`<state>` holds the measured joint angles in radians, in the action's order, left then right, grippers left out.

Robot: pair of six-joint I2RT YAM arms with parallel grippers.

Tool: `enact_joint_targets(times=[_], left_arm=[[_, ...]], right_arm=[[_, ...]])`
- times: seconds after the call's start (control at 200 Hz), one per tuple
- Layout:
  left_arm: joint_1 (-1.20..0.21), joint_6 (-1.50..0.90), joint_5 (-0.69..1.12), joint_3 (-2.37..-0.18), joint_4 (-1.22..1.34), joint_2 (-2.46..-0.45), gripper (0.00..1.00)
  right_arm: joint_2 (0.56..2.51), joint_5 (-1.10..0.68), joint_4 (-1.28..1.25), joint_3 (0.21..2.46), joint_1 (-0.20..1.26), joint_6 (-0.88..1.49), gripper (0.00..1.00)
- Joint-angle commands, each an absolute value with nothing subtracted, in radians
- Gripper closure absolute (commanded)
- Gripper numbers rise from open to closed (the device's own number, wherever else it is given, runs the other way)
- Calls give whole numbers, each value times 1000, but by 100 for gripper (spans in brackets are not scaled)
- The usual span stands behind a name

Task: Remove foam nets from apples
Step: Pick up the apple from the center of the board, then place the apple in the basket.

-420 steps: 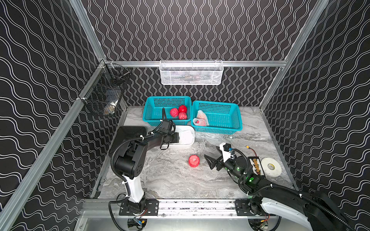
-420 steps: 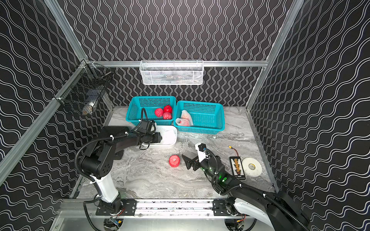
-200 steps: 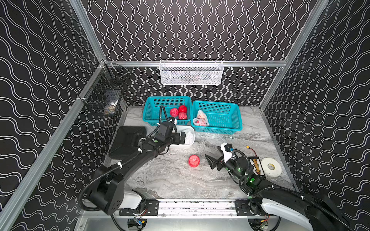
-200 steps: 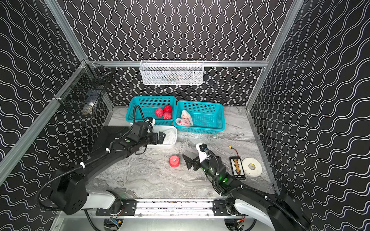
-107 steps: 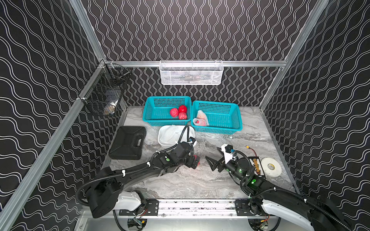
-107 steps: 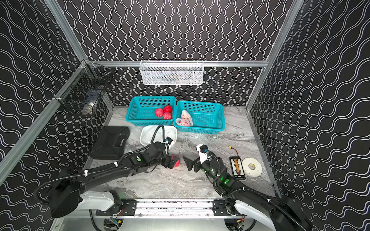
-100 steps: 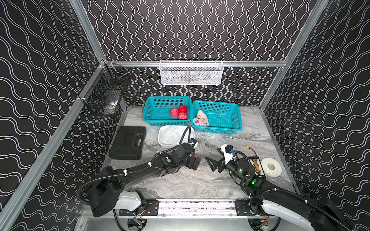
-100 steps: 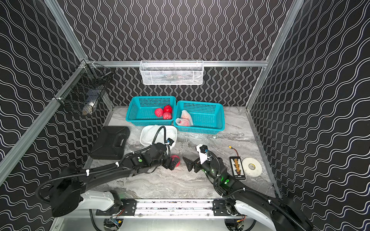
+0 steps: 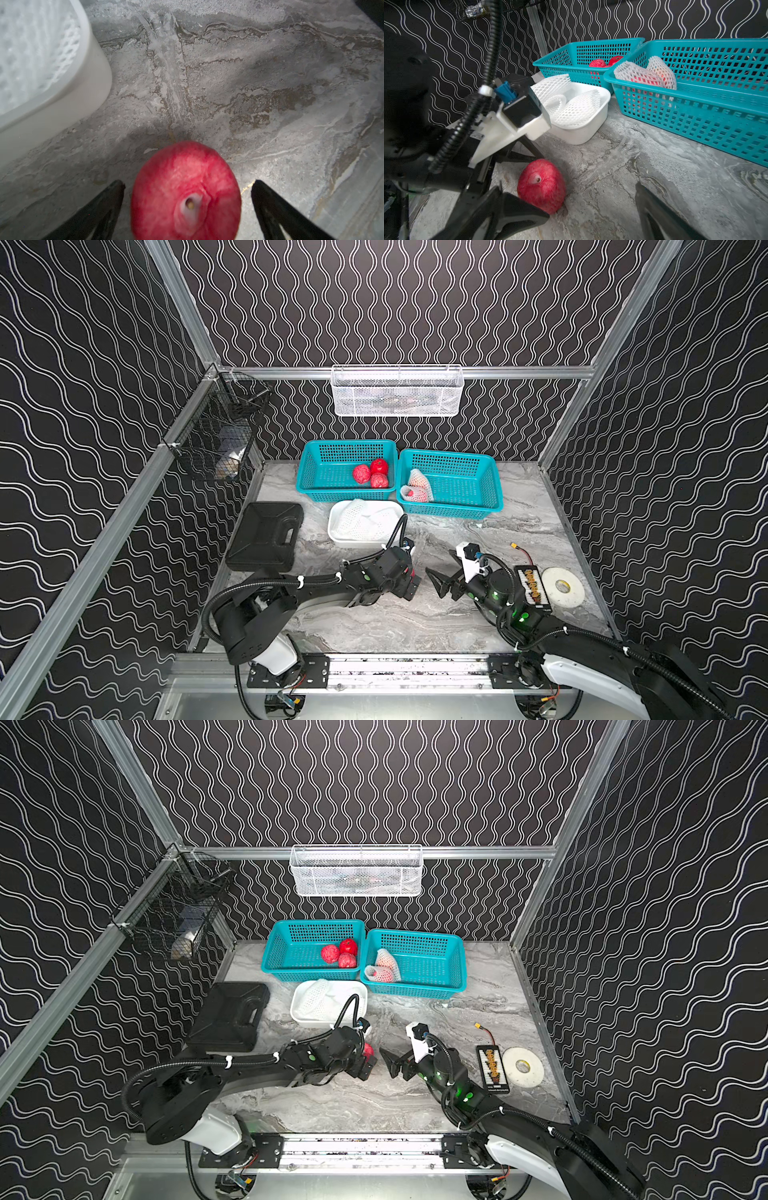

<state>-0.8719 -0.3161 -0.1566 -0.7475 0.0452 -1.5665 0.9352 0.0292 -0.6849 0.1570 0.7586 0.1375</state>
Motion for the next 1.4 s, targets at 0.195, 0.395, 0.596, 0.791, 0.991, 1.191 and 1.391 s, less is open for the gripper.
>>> enact_joint_targets(times=[0.195,0.395,0.596,0.791,0.991,1.191,1.391], left_arm=[[-871,-326,-165,-724,147,-1607,28],[-872,-311,-181,-720,140,-1589,43],[-871,-281,-182,-728,112,-1522,49],[-838,-242,-154,-812,8,-1417,50],[-707,-187,-115,-915,-11,-1343,49],[-474,-168,-6,-1115,-43,-1461,47],[-294,-144,30,-1340,-77,-1674,48]], right_arm=[[942,53,-737,162,760,135,0],[941,65,-734,163,760,137,0],[937,64,-732,163,760,134,0],[912,33,-716,166,760,132,0],[942,-61,-625,298,761,136,0],[1081,146,-633,440,761,131,0],[1173,250,-697,514,759,115,0]])
